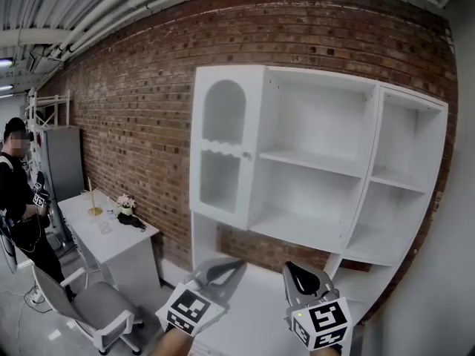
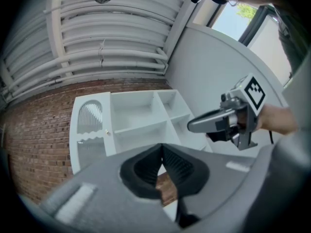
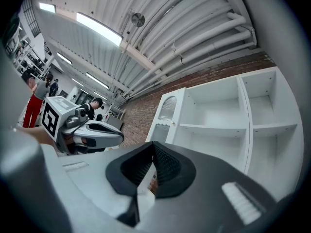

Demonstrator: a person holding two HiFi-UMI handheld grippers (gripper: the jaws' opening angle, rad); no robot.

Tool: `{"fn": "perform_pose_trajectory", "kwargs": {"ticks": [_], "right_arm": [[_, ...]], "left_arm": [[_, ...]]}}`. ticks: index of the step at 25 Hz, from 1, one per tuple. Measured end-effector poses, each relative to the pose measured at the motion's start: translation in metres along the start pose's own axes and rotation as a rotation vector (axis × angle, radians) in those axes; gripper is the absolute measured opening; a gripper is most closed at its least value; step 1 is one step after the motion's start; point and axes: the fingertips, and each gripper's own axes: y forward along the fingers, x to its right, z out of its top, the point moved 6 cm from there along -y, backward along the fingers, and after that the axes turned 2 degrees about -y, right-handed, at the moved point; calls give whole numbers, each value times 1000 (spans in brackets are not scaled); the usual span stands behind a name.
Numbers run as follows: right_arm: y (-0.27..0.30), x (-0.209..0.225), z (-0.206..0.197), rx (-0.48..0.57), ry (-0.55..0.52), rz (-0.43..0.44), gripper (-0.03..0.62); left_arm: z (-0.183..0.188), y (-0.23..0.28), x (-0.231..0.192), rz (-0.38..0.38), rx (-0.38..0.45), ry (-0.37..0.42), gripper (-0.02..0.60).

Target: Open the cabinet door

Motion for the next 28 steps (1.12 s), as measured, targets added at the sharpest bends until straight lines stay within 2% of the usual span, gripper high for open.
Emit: {"fn": "perform_pose_trajectory", "kwargs": {"ticks": [19,28], "right_arm": [[65,-25,-1,-34,-19,-54,3],[95,-41,9,-22,-42,-76,3]], "left_arm": [[-31,-4,-67,-55,30,-29,0],[-36,-11,-101,-76,54,-18,0]]}}
